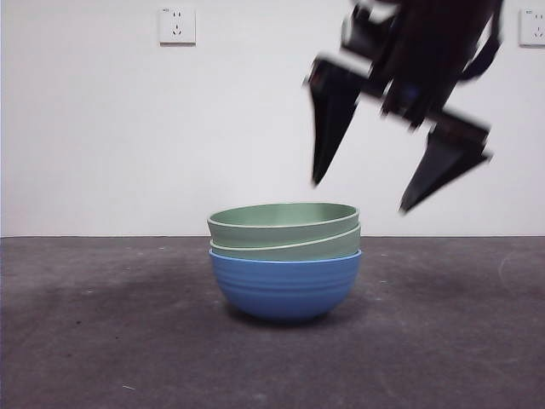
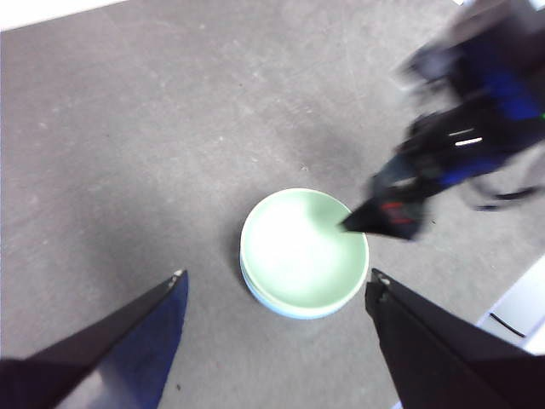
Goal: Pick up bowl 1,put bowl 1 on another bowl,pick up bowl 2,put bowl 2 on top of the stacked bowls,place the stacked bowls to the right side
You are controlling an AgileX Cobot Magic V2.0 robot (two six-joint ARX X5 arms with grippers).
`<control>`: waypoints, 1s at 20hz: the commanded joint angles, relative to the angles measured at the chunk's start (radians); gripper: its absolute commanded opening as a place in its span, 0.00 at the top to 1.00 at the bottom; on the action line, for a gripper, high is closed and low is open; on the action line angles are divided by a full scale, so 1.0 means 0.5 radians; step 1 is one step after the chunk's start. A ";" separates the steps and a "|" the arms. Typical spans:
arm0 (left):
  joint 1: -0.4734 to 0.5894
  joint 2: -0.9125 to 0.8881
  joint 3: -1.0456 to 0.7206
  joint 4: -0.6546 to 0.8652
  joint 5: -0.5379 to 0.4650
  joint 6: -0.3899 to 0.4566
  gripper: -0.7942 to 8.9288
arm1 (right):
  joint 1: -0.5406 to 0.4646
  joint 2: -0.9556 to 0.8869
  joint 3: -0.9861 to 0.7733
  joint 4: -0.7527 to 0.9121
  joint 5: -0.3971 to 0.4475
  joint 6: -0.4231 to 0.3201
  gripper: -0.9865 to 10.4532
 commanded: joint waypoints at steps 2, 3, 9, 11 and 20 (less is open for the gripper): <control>-0.008 -0.053 -0.002 -0.079 -0.002 -0.006 0.55 | 0.001 0.215 -0.002 0.138 -0.060 0.139 0.42; -0.008 -0.054 -0.002 -0.105 -0.002 -0.005 0.55 | 0.002 0.262 -0.002 0.168 -0.077 0.159 0.42; -0.008 -0.054 -0.002 -0.148 -0.002 -0.006 0.55 | 0.002 0.373 -0.002 0.201 -0.095 0.199 0.68; -0.008 -0.054 -0.002 -0.137 -0.002 -0.006 0.55 | 0.002 0.373 -0.002 0.199 -0.095 0.190 0.81; -0.008 -0.054 -0.002 -0.137 -0.004 -0.006 0.55 | 0.001 0.361 -0.002 0.200 -0.095 0.153 0.92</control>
